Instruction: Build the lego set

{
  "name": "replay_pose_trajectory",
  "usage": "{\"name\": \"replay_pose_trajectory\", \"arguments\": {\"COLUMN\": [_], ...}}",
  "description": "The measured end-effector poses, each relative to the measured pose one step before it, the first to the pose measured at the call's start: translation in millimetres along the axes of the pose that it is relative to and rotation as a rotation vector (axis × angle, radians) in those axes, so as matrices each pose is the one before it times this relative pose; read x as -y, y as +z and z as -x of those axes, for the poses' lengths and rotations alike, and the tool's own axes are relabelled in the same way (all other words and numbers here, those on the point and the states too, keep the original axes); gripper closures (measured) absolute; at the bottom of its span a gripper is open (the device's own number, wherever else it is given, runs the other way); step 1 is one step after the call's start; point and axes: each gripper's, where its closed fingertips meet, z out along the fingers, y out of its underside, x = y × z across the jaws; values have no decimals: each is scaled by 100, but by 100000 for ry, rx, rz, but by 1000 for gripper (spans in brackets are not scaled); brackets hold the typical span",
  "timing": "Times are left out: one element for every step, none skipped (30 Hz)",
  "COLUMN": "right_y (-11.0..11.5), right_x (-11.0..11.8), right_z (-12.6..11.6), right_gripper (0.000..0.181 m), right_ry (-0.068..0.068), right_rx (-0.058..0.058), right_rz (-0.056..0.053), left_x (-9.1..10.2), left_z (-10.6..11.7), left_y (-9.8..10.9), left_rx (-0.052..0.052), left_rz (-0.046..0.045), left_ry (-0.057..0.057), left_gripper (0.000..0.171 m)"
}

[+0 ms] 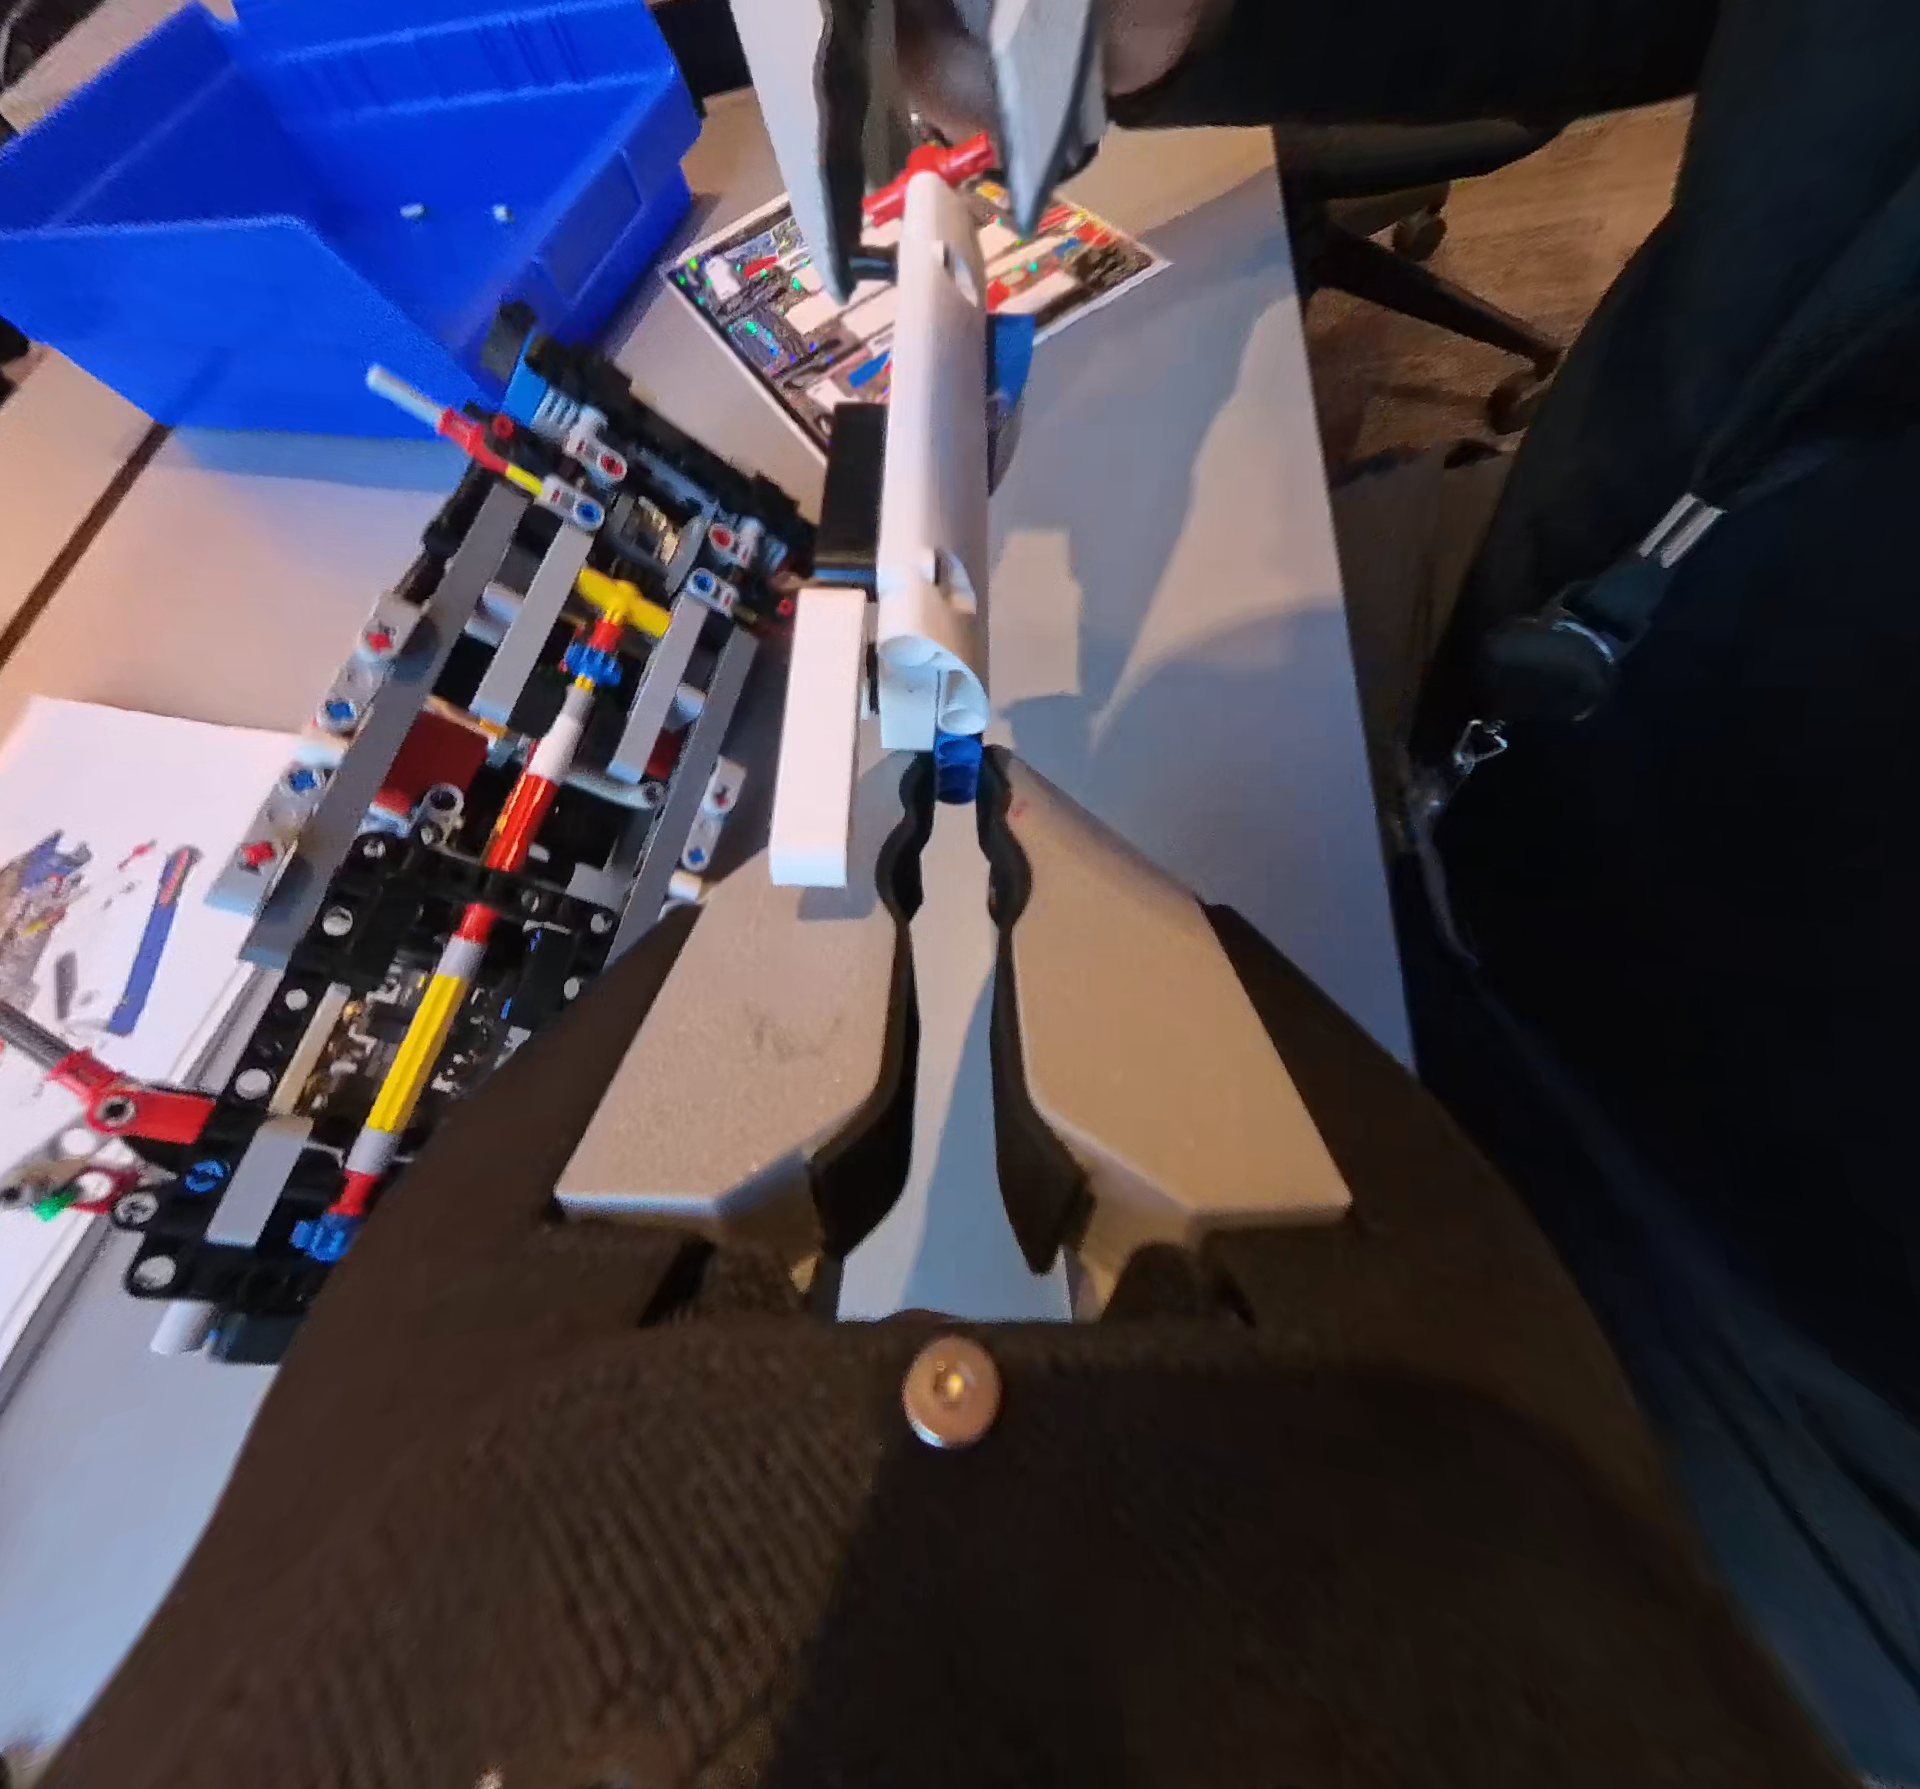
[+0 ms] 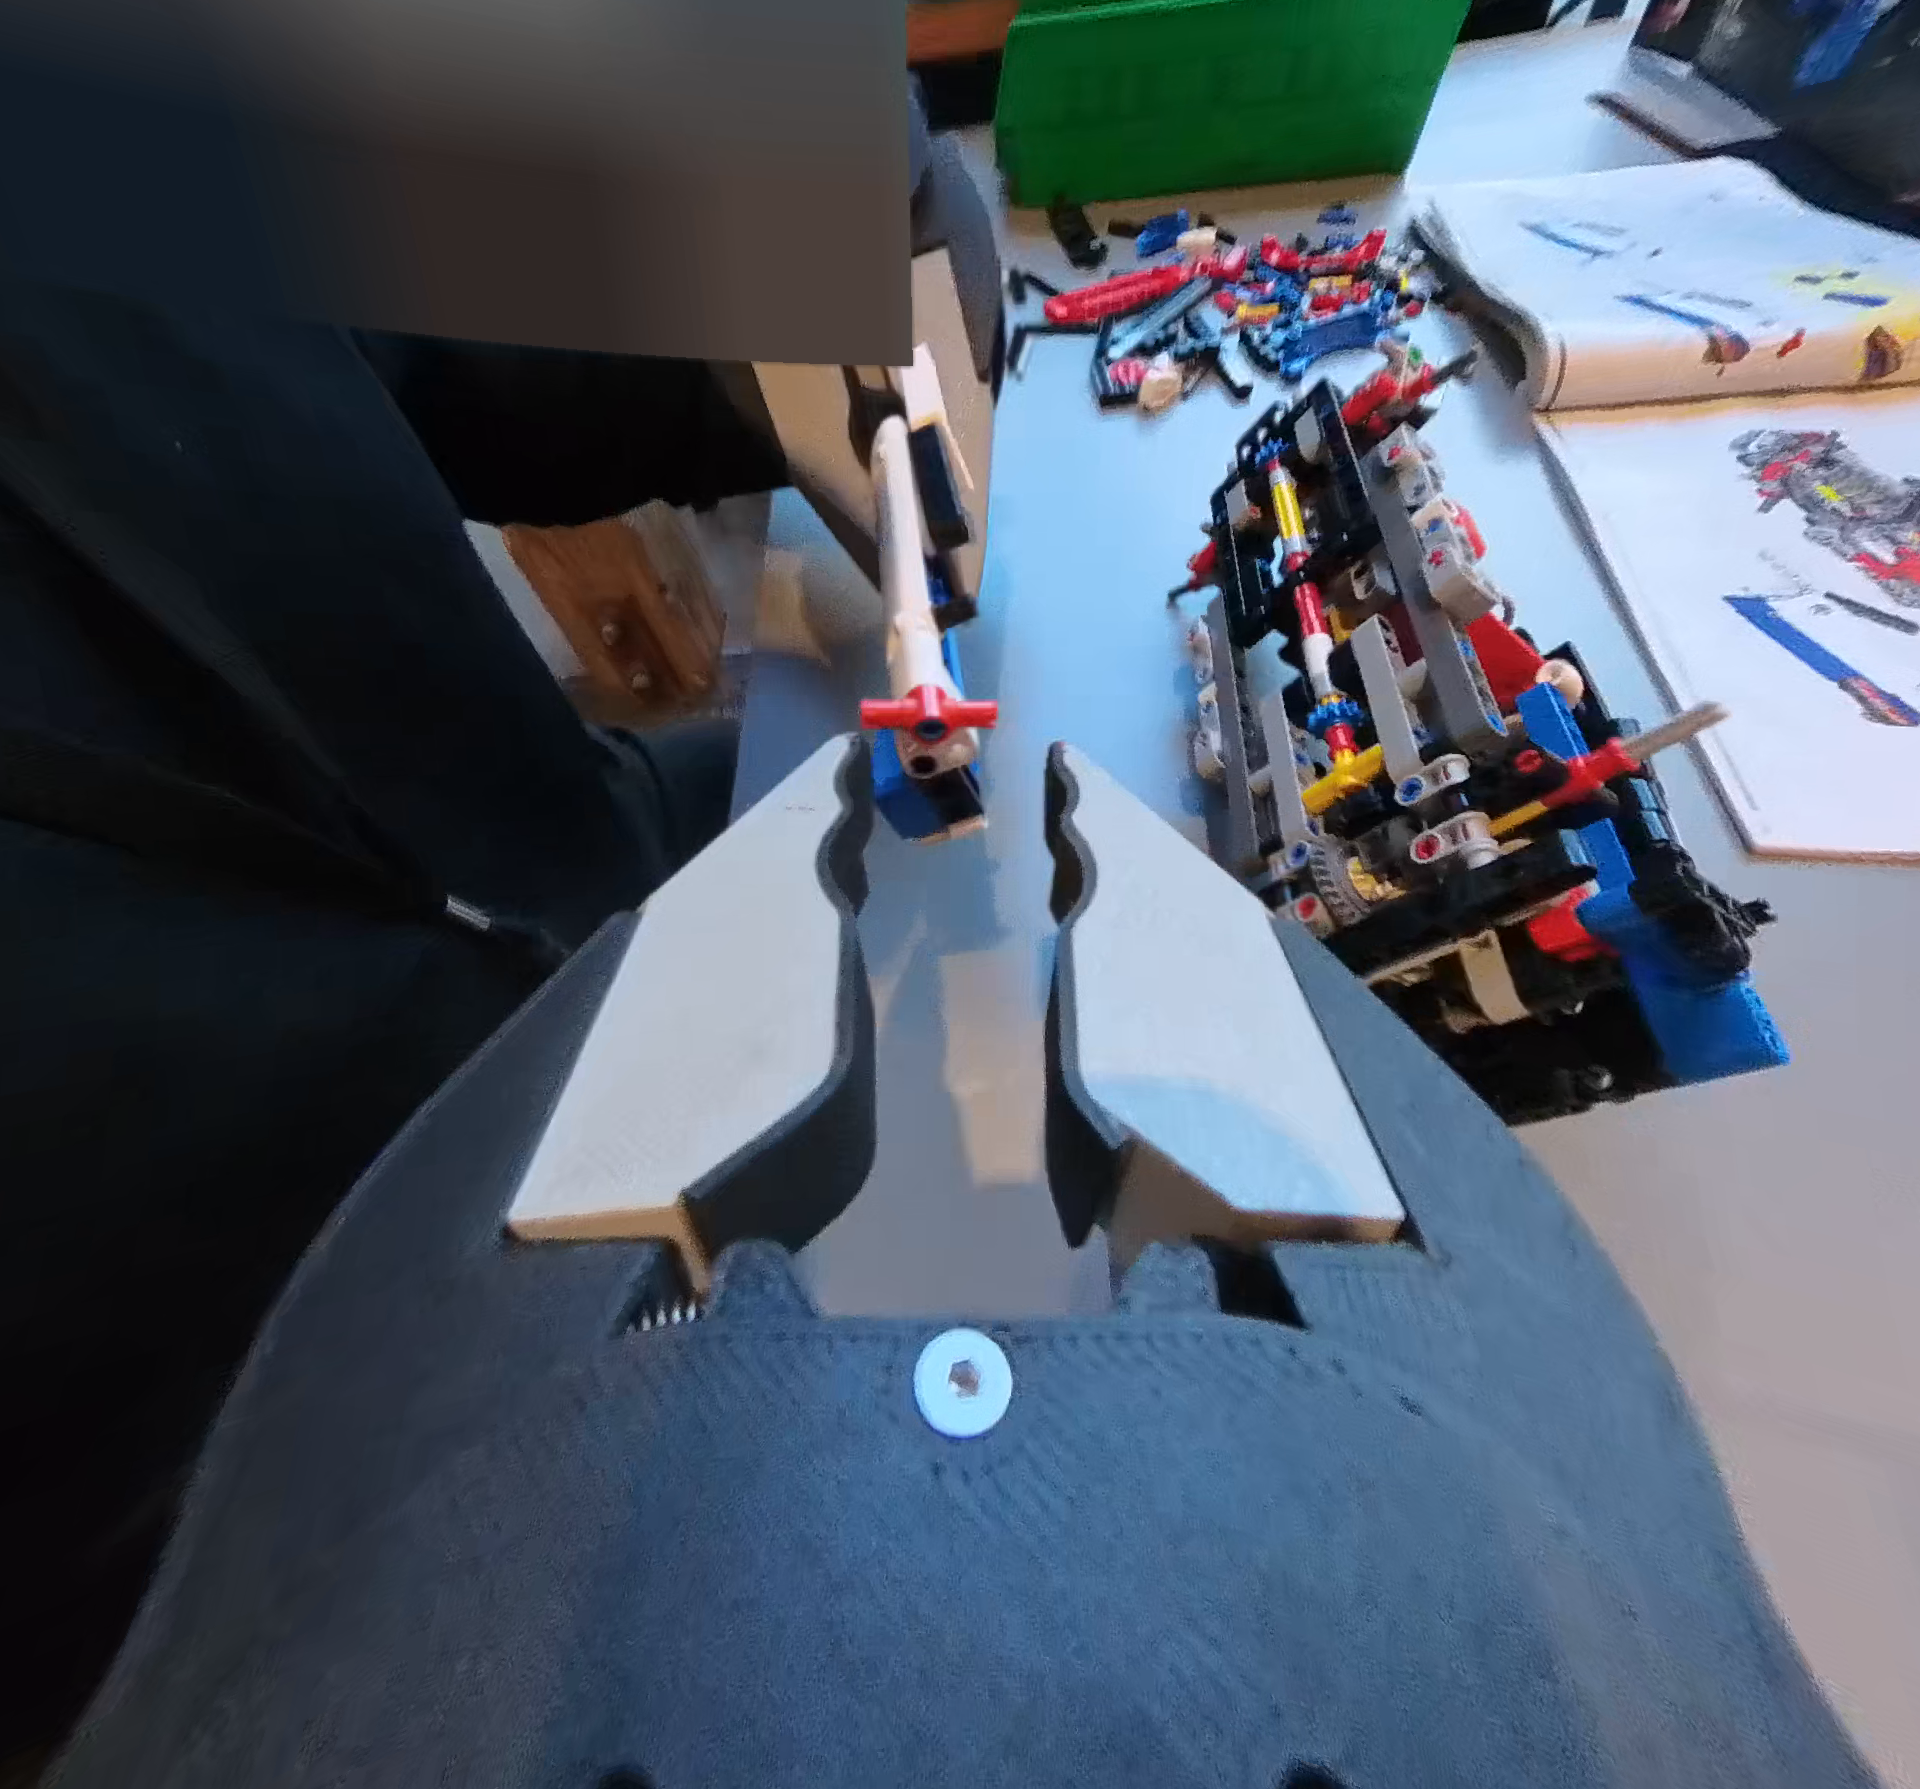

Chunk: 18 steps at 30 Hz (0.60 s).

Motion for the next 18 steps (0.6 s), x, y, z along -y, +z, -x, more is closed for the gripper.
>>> {"name": "replay_pose_trajectory", "arguments": {"right_y": [-220, -239, -214, -195, -198, -171, -97, -36, -24, -24, -6, 1, 2, -35, -50, -79, -96, -77], "right_x": [468, 510, 321, 117, 91, 308, 363, 225, 182, 205, 170, 84, -30, -74, -32, 62, 82, 80], "right_z": [492, 611, 454, 369, 408, 464, 434, 409, 292, 144, 50, 11, 19, 93, 72, 2, 6, 42], "right_gripper": [154, 155, 155, 155, 158, 160, 158, 155, 153, 153, 154, 157, 159, 162, 165, 162, 161, 157], "right_ry": [-48, 27, 323, 366, -149, -816, -578, 185, 312, 43, -233, -97, 48, 426, 681, 787, 647, 659], "right_rx": [551, 1442, 934, 653, 677, 915, 1159, 1692, 1272, 296, -271, -456, -81, 750, 845, 373, 420, 637], "right_rz": [-3127, -3143, -1997, -773, -639, -1914, -1552, -129, 57, -562, -828, -430, 212, 415, 39, -747, -924, -787], "left_x": [480, 447, 466, 394, 312, 250, 274, 177, 120, 85, 82, 91, 69, 51, 146, 113, 17, 3], "left_z": [-329, -279, -250, -170, -141, -131, -170, -186, -145, -105, -102, -87, -65, -19, -86, -108, -35, 20], "left_y": [-120, -128, -165, -177, -132, -89, -86, -56, -34, -30, -40, -61, -83, -85, -103, -106, -77, -84], "left_rx": [473, 478, 434, 524, 596, 707, 519, 342, 641, 838, 753, 808, 827, 1078, 659, 375, 684, 960], "left_rz": [404, 293, 14, 322, 564, 676, 291, 705, 821, 813, 553, 275, 391, 408, -249, -82, 375, 328], "left_ry": [1404, 1371, 934, 546, 568, 636, 669, 533, 441, 394, 201, 120, 21, 45, 144, -174, -83, 109], "left_gripper": [166, 166, 166, 166, 167, 166, 166, 166, 166, 166, 166, 166, 166, 166, 166, 166, 166, 166]}}
